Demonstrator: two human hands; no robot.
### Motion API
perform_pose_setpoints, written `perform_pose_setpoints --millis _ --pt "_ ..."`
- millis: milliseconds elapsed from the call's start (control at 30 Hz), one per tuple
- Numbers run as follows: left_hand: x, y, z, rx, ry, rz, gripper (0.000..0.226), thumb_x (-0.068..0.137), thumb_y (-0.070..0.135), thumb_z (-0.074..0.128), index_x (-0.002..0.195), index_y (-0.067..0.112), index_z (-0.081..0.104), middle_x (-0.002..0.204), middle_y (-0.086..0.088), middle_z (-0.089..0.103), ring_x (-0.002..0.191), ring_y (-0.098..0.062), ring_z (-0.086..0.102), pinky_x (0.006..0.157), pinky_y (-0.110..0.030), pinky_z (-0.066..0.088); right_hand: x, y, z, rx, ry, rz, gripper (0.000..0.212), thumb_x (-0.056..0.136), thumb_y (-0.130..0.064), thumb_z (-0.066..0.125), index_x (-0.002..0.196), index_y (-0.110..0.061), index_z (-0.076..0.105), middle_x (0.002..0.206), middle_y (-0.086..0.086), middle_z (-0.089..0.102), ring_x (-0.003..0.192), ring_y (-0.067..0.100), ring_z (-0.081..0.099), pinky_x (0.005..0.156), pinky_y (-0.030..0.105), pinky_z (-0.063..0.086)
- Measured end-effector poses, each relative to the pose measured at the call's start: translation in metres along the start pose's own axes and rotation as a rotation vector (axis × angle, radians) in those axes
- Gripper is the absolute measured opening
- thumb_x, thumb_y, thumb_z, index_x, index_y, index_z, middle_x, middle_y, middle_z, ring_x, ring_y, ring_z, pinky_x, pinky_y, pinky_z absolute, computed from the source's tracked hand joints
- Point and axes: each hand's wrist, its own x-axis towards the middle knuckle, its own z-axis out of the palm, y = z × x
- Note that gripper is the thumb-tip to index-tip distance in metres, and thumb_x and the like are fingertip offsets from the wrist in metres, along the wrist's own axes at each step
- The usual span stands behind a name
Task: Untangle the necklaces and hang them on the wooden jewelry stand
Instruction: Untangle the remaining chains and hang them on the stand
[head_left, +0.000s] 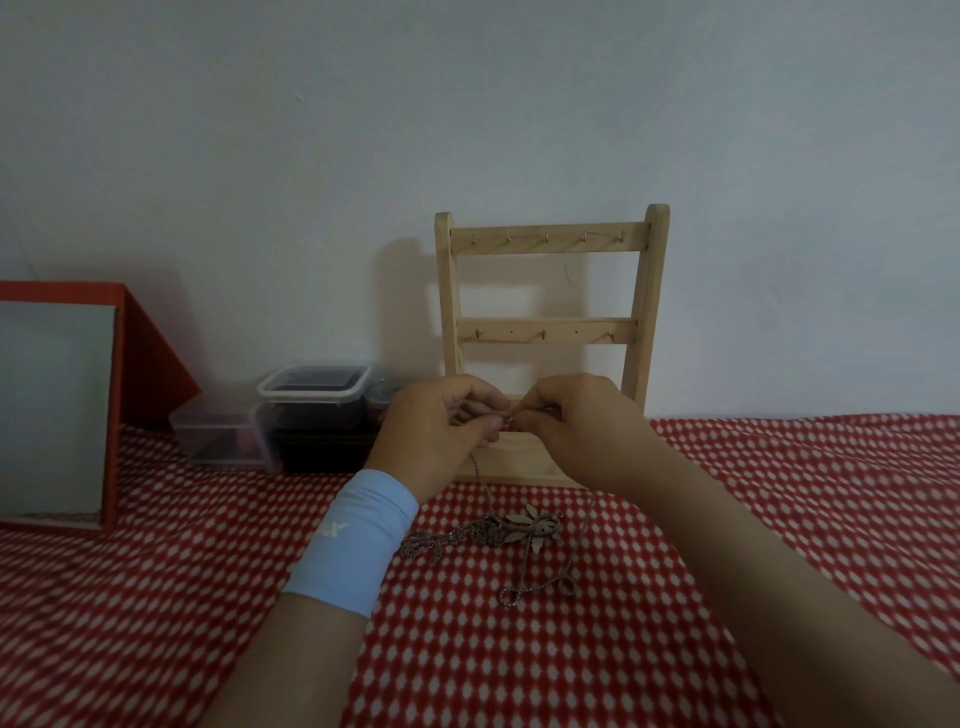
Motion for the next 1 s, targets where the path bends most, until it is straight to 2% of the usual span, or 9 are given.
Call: perform_pose_setpoints --millis 267,500,567,733,867,1000 --pt "0.0031 -0.001 -0.0041 -0.042 0.012 -0.058 0.017 0.086 0.005 0.072 0.095 0.019 0.071 0.079 0.0 0.074 0.073 -0.012 0.071 0.068 -0.02 0.057 0.0006 0.0055 -0.0054 -0.055 0.1 0.009 0.017 0.102 -0.032 0.058 0.101 -0.027 0.074 0.082 -0.02 0.061 0.077 0.001 0.059 0.074 0.029 0.055" --pt "0.0031 -0.0019 -0.004 -0.19 0.008 -0.134 0.02 0.092 0.0 0.061 0.102 0.015 0.071 0.081 -0.001 0.074 0.07 -0.008 0.07 0.066 -0.016 0.054 -0.0006 0.0033 -0.003 0.096 0.071 -0.062 0.017 0.101 -0.026 0.06 0.089 -0.036 0.066 0.083 -0.019 0.064 0.078 -0.001 0.061 0.072 0.023 0.053" --pt "0.0027 -0.0013 -0.0042 -0.205 0.008 -0.127 0.02 0.09 -0.001 0.064 0.1 0.015 0.072 0.081 -0.002 0.074 0.07 -0.01 0.071 0.067 -0.017 0.054 -0.0008 0.0017 -0.0017 0.115 0.072 -0.098 0.018 0.1 -0.024 0.061 0.089 -0.036 0.066 0.083 -0.019 0.064 0.078 0.0 0.061 0.072 0.022 0.052" --pt "0.0021 0.0001 -0.0031 -0.241 -0.002 -0.092 0.022 0.088 -0.004 0.065 0.095 0.016 0.07 0.08 -0.005 0.073 0.069 -0.011 0.07 0.068 -0.021 0.056 -0.0016 0.0001 0.0002 0.033 0.1 -0.198 0.013 0.099 -0.023 0.063 0.097 -0.024 0.075 0.082 -0.02 0.059 0.077 -0.003 0.056 0.07 0.018 0.046" --pt "0.0013 -0.0003 -0.0027 -0.206 -0.002 -0.068 0.02 0.087 -0.005 0.066 0.095 0.013 0.07 0.079 -0.006 0.072 0.069 -0.01 0.07 0.067 -0.02 0.056 -0.0005 0.0001 -0.0003 -0.002 0.088 -0.191 0.013 0.099 -0.026 0.062 0.099 -0.025 0.076 0.085 -0.019 0.06 0.076 -0.003 0.055 0.068 0.014 0.042" --pt "0.0007 -0.0001 -0.0013 -0.151 0.023 -0.013 0.022 0.086 -0.005 0.067 0.094 0.015 0.07 0.078 -0.003 0.071 0.069 -0.009 0.069 0.066 -0.019 0.056 -0.0005 -0.0012 -0.0019 -0.04 0.08 -0.165 0.016 0.1 -0.029 0.06 0.101 -0.026 0.076 0.089 -0.015 0.064 0.081 0.003 0.057 0.07 0.019 0.043"
